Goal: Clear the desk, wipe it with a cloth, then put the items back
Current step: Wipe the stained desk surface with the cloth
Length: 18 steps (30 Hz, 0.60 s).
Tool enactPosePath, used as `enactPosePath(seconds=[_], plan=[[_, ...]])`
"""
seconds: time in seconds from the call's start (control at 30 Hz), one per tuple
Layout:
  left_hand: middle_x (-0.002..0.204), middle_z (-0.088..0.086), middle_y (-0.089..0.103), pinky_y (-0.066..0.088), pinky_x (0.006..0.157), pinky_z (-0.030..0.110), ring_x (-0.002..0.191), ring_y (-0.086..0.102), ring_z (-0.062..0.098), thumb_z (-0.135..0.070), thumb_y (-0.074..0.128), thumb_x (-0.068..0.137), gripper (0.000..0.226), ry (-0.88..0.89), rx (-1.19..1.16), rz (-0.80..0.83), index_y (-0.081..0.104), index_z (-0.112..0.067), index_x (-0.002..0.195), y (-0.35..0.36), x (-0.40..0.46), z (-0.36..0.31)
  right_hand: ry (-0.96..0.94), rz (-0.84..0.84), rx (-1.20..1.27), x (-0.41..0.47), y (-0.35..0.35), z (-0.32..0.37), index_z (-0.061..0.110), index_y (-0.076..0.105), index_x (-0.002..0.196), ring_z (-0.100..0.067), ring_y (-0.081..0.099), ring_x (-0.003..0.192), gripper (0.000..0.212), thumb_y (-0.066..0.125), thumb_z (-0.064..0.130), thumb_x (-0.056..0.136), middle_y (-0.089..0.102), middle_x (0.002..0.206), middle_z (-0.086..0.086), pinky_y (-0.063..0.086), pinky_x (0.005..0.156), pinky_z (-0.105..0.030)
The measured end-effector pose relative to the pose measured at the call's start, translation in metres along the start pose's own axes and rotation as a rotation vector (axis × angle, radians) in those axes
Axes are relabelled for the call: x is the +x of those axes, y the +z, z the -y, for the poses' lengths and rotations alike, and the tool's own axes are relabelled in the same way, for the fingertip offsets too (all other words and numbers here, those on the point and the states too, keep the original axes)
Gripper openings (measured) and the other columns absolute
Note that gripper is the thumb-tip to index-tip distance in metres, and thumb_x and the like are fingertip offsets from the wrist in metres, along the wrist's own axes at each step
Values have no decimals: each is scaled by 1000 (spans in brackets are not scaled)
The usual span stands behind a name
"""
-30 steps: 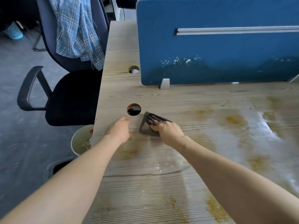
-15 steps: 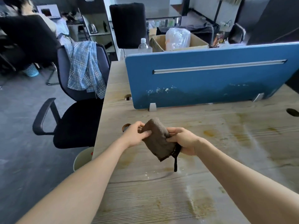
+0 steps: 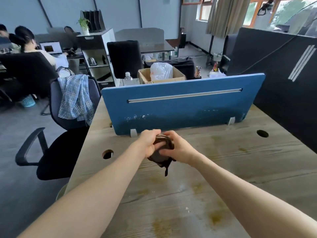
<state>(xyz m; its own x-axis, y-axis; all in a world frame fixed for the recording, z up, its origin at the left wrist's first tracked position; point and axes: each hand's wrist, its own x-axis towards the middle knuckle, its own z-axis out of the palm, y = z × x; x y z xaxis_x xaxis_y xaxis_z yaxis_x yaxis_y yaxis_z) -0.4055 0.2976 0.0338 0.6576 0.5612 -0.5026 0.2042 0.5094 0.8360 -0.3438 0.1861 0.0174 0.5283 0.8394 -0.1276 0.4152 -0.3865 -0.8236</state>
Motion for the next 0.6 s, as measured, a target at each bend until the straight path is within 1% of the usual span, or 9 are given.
enactPosePath(seconds=[0.07,0.1,0.17,0.23,0.3,0.37,0.43,0.53,0.6], plan=[[90,15,58,51,78,38,83,62,24,-18,49,97,17,-13,-76,47,53,-2,94,12,-7,-8,-5,-187,-66,5,-19,-6,10,56,115,-21,57,94,26,53,8,89,63,102,-6,43,74,-27],[88,13,58,51,77,37,82,62,23,-24,47,98,22,-15,-73,55,53,-4,90,15,-9,-10,25,-217,-30,7,-30,-7,5,60,108,-21,55,87,21,49,6,90,62,94,-7,40,70,-26],[85,11,55,53,73,36,80,61,22,-32,44,99,29,-34,-4,16,51,-6,86,18,-10,-5,103,-201,78,10,-50,-9,0,63,102,-21,53,78,19,48,7,92,60,86,-10,40,68,-27],[83,11,54,54,70,35,76,60,23,-35,42,99,35,-102,78,-11,50,-5,83,25,-11,11,165,-173,160,9,-63,-9,0,64,101,-22,55,77,20,48,9,94,61,86,-12,43,68,-28],[89,14,59,53,70,36,78,60,25,-41,39,99,43,-192,94,23,55,-2,90,36,-12,31,201,-134,257,4,-66,-10,1,64,101,-24,57,77,19,48,8,95,62,87,-12,48,70,-31],[99,15,63,54,79,42,89,61,29,-53,39,95,55,-247,40,38,59,-2,101,46,-8,48,222,-83,369,-1,-65,-14,3,64,97,-26,60,79,17,47,7,95,63,89,-14,52,78,-38],[105,16,66,53,87,44,98,64,31,-68,40,87,70,-272,-41,-1,62,-4,107,52,0,58,240,-32,486,-7,-61,-20,5,62,95,-28,61,80,16,46,6,96,64,90,-16,52,84,-43],[107,17,69,55,81,42,98,66,32,-80,41,76,84,-284,-151,-10,64,-6,112,57,9,63,273,-29,671,-10,-61,-30,6,58,103,-26,63,76,14,46,9,98,65,89,-14,54,77,-40],[109,17,69,54,81,42,100,65,32,-74,45,80,77,-276,-249,35,64,-7,112,62,7,63,284,-71,678,-8,-64,-37,3,56,107,-25,63,76,15,47,10,98,64,91,-15,54,71,-37]])
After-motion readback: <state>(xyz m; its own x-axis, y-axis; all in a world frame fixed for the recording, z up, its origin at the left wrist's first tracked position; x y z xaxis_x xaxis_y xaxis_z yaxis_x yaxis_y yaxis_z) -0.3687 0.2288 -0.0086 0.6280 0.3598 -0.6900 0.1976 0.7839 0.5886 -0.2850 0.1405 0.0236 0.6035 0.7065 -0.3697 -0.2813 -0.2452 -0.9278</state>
